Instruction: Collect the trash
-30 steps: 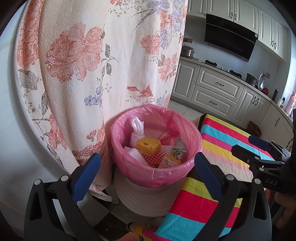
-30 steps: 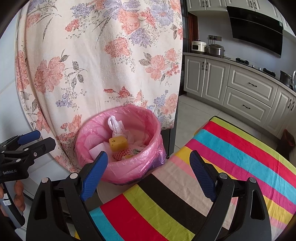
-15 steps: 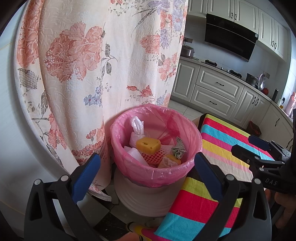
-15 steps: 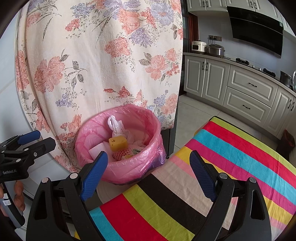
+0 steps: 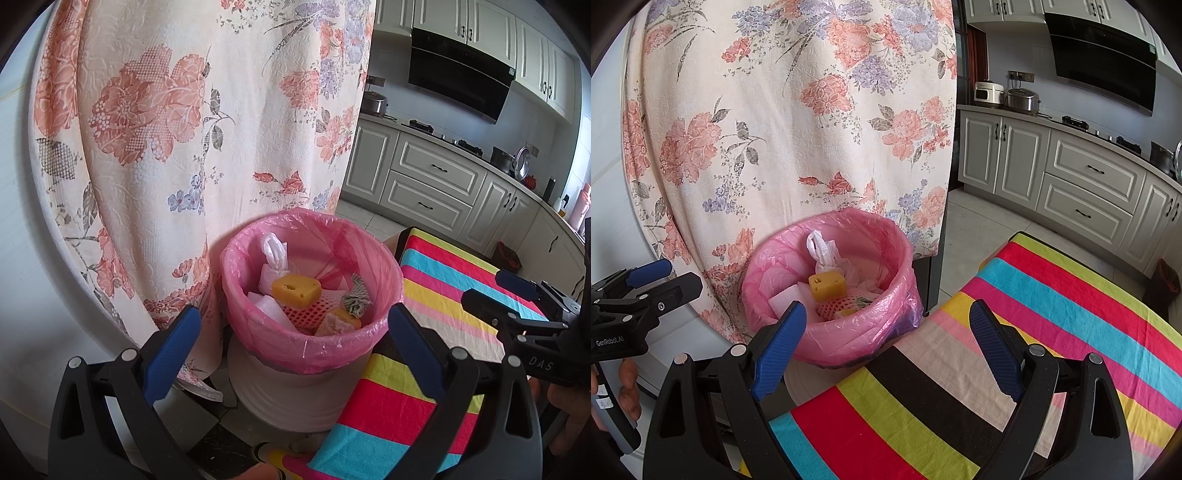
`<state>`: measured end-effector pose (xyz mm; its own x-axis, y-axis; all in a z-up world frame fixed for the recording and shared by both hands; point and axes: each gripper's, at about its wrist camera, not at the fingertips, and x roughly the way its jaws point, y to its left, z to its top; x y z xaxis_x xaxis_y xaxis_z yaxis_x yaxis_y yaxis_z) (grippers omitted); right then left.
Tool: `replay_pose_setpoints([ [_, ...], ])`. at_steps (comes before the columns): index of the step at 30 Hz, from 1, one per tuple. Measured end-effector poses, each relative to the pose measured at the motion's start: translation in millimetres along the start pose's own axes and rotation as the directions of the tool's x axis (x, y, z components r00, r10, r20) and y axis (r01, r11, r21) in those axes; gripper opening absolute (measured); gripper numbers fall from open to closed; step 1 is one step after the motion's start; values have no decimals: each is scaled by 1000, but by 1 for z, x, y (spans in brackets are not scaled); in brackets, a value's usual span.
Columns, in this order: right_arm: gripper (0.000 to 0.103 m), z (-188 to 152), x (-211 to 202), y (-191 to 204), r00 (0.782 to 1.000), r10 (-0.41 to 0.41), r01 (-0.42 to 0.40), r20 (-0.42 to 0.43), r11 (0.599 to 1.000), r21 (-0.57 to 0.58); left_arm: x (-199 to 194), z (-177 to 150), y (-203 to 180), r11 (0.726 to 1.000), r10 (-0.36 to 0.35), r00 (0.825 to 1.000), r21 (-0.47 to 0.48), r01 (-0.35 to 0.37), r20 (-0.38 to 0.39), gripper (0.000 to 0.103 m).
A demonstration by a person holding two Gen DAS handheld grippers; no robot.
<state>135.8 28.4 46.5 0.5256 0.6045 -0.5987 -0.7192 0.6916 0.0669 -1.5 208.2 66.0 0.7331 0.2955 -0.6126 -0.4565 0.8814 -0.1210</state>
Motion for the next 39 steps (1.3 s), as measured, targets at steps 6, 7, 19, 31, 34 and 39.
replay_pose_setpoints([
  [6, 85, 0, 2, 1, 1000, 3, -3, -2, 1000, -3, 0, 1, 1, 1000, 2, 1000, -1, -2, 1, 98],
  [7, 85, 0, 1, 1, 1000, 4, -4, -2, 1000, -4, 0, 1, 1, 1000, 1, 1000, -2, -1, 1, 98],
  [19, 85, 0, 1, 2, 1000, 5, -5, -3, 1000, -6, 1, 1, 1, 1000, -6, 1000, -2, 6, -2, 98],
  [31, 85, -1, 2, 0, 1000, 6, -6, -7, 1000, -8, 1, 3, 0, 1000, -8, 1000, 7, 8, 3, 98],
  [34, 85, -1, 2, 0, 1000, 6, -6, -7, 1000, -7, 2, 3, 0, 1000, -4, 1000, 6, 4, 2, 98],
  [39, 85, -2, 2, 0, 1000, 6, -6, -6, 1000, -8, 5, 5, 2, 1000, 6, 1000, 3, -6, -3, 98],
])
